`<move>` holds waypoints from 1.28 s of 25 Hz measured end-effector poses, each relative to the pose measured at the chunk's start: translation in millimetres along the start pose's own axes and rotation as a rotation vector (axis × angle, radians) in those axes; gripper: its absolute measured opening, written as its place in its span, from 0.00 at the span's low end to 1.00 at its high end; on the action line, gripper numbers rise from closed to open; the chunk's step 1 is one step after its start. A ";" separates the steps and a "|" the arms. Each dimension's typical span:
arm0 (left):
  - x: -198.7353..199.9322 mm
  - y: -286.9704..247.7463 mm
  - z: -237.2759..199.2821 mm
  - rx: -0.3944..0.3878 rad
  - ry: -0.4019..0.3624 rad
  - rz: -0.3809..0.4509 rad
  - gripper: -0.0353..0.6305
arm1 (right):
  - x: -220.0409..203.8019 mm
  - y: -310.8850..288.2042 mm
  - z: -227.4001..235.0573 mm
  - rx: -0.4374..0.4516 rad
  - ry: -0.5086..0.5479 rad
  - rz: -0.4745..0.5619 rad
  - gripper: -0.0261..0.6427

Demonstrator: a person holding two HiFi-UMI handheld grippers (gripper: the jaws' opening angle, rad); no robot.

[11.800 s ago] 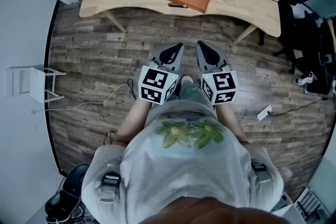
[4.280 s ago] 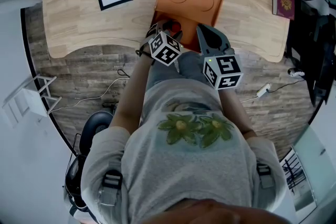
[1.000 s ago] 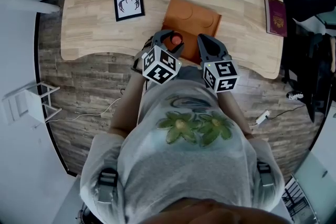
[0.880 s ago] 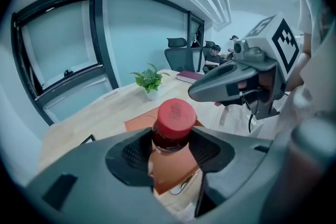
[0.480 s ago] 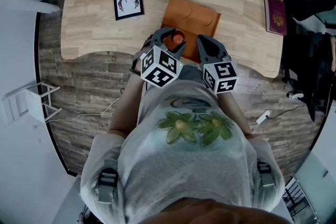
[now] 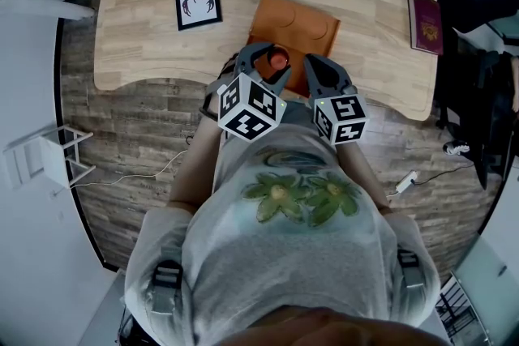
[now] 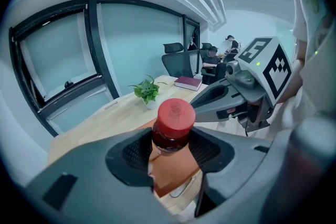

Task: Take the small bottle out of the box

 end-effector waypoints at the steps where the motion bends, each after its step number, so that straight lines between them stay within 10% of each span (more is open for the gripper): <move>1: 1.9 1.3 0.6 0.000 -0.001 0.003 0.39 | -0.2 0.5 0.3 0.001 -0.001 -0.001 0.05; 32: 11.0 7.1 10.0 -0.030 -0.032 0.020 0.39 | -8.0 0.2 -0.3 0.013 0.008 -0.054 0.05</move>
Point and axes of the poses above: the fingertips, and each gripper's own axes: y backward along the fingers, z to its right, x out of its top, the point moved 3 cm from there along y, backward along the fingers, and after that the axes turned 10 degrees about x, right-handed, at the moved point
